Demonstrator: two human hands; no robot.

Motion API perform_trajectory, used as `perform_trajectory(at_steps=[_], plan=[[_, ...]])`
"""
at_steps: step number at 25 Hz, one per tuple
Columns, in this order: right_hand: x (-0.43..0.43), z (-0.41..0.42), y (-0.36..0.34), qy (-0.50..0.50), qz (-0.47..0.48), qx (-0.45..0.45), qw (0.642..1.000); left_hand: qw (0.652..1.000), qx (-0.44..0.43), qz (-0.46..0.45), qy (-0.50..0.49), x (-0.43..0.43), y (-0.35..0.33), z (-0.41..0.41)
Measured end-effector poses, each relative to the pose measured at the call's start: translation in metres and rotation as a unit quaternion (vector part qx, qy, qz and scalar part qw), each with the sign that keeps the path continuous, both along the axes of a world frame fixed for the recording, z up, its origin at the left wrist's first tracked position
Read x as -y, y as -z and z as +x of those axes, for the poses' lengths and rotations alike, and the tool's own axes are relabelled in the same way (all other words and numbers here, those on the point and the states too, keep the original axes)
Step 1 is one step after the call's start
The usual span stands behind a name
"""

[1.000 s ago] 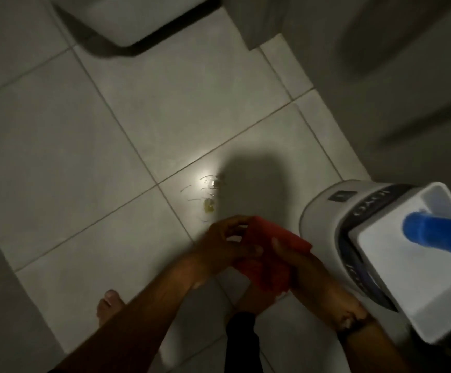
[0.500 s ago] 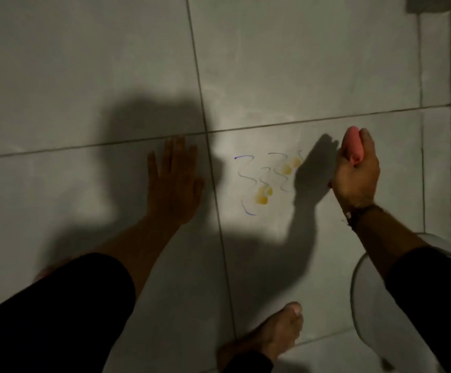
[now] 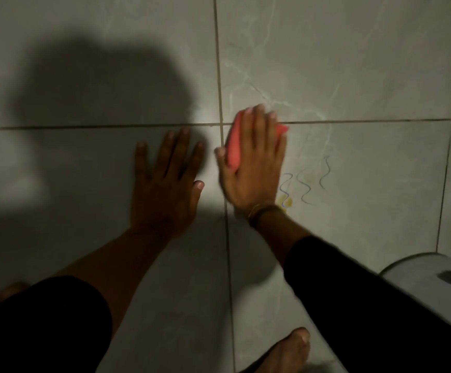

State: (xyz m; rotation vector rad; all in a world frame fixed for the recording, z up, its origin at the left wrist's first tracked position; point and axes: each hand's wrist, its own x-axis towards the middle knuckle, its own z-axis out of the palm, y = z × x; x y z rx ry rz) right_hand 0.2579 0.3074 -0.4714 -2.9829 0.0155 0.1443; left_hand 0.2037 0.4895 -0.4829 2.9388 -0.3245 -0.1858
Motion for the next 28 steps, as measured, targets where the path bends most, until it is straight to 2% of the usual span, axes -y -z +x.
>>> perform_trajectory(at_steps=[2,4,5,7,9,10,12,13,15,17,18,20,21,22,24,25,27,28], plan=[[-0.006,-0.068,-0.001,-0.096,-0.011,-0.061,0.993,1.000,-0.003,-0.006,-0.006,-0.002,-0.003,0.002],[0.030,-0.116,-0.016,-0.107,-0.058,-0.118,0.985,1.000,-0.006,-0.008,-0.008,-0.002,-0.002,0.000],[0.052,-0.114,-0.019,-0.086,-0.062,-0.123,0.987,1.000,-0.005,-0.010,-0.007,-0.002,-0.002,-0.001],[0.069,-0.071,-0.015,0.026,-0.033,-0.094,0.995,1.000,0.001,-0.012,-0.002,-0.001,0.000,-0.003],[0.047,-0.005,-0.003,0.101,-0.018,-0.035,0.994,1.000,0.011,-0.014,-0.002,-0.003,0.004,-0.003],[0.028,0.008,0.003,0.078,-0.025,-0.006,0.997,1.000,0.015,-0.019,-0.004,-0.003,0.006,-0.003],[0.004,-0.030,0.011,-0.053,-0.030,0.002,0.998,1.000,0.015,-0.024,-0.003,-0.003,0.006,-0.002],[0.000,-0.075,0.007,-0.112,-0.023,-0.040,0.993,1.000,0.014,-0.022,-0.004,-0.003,0.006,-0.002],[0.023,-0.170,-0.018,-0.136,-0.022,-0.107,0.985,1.000,0.013,-0.021,-0.005,-0.002,0.007,-0.004],[0.065,-0.194,-0.025,-0.068,-0.055,-0.138,0.987,1.000,0.017,-0.025,-0.006,-0.002,0.009,-0.006],[0.075,-0.176,-0.023,0.012,-0.056,-0.151,0.987,0.999,0.022,-0.026,-0.003,-0.002,0.010,-0.006],[0.068,-0.110,-0.008,0.162,-0.010,-0.079,0.984,0.999,0.031,-0.021,0.002,-0.003,0.014,-0.006],[0.051,-0.084,-0.002,0.169,0.005,-0.048,0.984,0.999,0.031,-0.021,0.003,-0.003,0.015,-0.005],[0.035,-0.078,0.003,0.126,-0.008,-0.031,0.991,0.999,0.027,-0.025,0.002,-0.001,0.015,-0.005],[0.020,-0.122,0.006,0.006,-0.026,-0.070,0.997,0.999,0.020,-0.033,-0.004,0.000,0.011,-0.005],[0.025,-0.157,-0.005,-0.012,-0.044,-0.112,0.993,0.999,0.016,-0.033,-0.007,-0.001,0.008,-0.004],[0.067,-0.198,-0.027,0.039,-0.064,-0.168,0.983,0.999,0.012,-0.031,-0.007,-0.002,0.005,-0.004],[0.093,-0.191,-0.029,0.093,-0.051,-0.169,0.980,0.999,0.012,-0.034,-0.006,-0.002,0.005,-0.005]])
